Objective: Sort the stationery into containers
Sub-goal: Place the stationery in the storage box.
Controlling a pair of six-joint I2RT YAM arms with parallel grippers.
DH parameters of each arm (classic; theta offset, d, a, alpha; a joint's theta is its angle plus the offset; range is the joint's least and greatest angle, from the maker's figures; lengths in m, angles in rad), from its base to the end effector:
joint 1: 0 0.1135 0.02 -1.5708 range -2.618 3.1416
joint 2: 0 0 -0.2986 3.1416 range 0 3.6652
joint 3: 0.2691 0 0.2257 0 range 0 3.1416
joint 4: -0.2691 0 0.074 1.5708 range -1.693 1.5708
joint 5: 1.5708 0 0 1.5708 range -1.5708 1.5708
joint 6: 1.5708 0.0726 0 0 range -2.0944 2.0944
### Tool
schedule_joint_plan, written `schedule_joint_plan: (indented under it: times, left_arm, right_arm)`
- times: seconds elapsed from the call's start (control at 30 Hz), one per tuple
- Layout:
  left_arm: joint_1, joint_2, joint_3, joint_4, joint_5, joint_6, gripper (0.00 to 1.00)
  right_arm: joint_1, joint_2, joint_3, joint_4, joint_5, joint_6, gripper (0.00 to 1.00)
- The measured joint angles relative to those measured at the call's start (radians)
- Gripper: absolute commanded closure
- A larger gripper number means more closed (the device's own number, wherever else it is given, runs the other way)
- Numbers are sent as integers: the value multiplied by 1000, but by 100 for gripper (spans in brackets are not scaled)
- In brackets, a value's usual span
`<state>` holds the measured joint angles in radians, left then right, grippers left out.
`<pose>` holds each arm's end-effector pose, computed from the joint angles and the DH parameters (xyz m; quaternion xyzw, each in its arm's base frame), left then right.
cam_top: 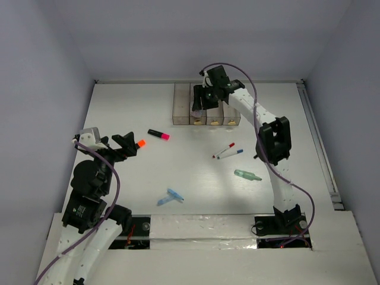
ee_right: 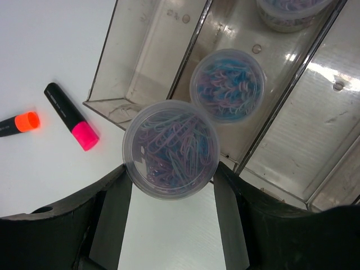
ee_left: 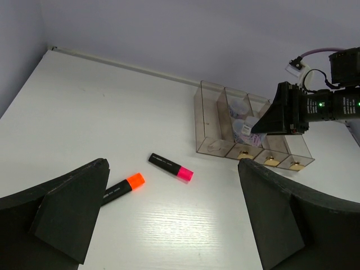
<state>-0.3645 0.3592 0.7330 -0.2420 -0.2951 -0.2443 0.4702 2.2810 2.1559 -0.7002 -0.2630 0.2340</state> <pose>0.0667 -0.0028 0.3726 -0.0712 0.6573 -0.1306 0.7388 0.4691 0.2596 0.2664 -0.1562 0.9112 0.2391 0.2968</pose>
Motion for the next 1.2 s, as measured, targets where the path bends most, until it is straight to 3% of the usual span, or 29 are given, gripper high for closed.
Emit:
schedule_joint_plan:
  times: [0.2, 0.47, 0.73, 0.97, 1.2]
  left_arm:
    - [0, 0, 0, 0, 0, 0, 1]
    - [0, 0, 0, 7, 1, 0, 1]
    - [0, 2, 0, 8, 1, 0, 1]
    - [0, 10, 0, 8, 0, 0, 1]
    - [0, 10, 0, 8, 0, 0, 1]
  right_arm:
    - [-14, 20, 20, -23, -26, -3, 71]
    - [-38, 133, 220, -113, -70, -10, 71]
    - [-45, 160, 256, -118, -82, -11, 71]
    - [-45, 115, 141, 32, 2, -13, 71]
    - [-47, 142, 225, 37, 100, -35, 71]
